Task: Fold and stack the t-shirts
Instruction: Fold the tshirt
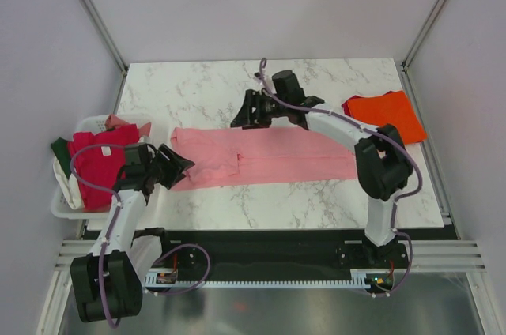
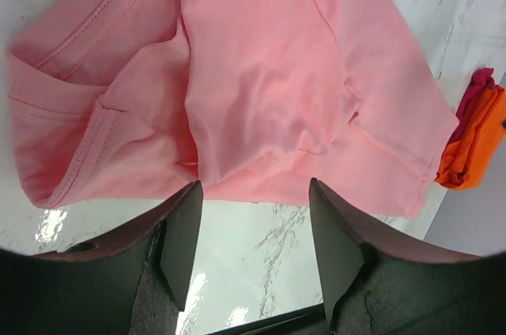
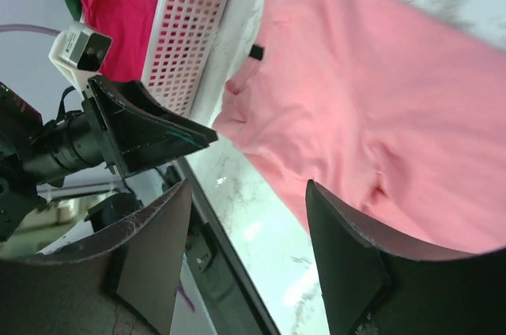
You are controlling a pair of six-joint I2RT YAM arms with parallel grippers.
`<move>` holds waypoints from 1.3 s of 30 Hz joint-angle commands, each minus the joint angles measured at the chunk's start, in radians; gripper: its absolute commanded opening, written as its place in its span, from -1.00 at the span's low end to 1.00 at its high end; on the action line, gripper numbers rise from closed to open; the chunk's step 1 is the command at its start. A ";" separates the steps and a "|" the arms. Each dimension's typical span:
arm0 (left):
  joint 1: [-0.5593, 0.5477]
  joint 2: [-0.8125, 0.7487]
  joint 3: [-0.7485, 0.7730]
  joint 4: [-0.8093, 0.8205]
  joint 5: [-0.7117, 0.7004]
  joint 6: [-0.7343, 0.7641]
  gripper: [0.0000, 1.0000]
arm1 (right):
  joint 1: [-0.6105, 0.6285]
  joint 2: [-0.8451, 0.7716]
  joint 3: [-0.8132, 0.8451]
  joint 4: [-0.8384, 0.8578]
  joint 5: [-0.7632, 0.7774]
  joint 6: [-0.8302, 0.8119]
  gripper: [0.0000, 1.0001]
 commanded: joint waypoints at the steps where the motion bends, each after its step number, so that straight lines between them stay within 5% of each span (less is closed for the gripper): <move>1: -0.001 -0.008 0.002 0.020 -0.005 0.012 0.28 | -0.075 -0.148 -0.128 -0.101 0.079 -0.141 0.36; 6: -0.021 -0.069 -0.022 0.016 -0.011 -0.031 0.28 | -0.203 -0.217 -0.152 -0.239 0.154 -0.284 0.28; 12: -0.079 -0.130 -0.028 0.017 -0.065 -0.102 0.29 | -0.260 -0.116 -0.037 -0.354 0.171 -0.414 0.25; 21: -0.080 -0.104 0.025 -0.030 -0.171 -0.122 0.28 | -0.134 0.298 0.522 -0.577 0.044 -0.571 0.28; 27: -0.080 -0.090 0.074 -0.063 -0.203 -0.104 0.27 | -0.115 0.531 0.754 -0.604 -0.036 -0.559 0.32; 33: -0.079 -0.080 0.090 -0.067 -0.215 -0.094 0.27 | -0.099 0.636 0.805 -0.610 -0.119 -0.530 0.27; 39: -0.079 -0.060 0.100 -0.067 -0.224 -0.085 0.27 | -0.099 0.634 0.776 -0.623 -0.146 -0.559 0.02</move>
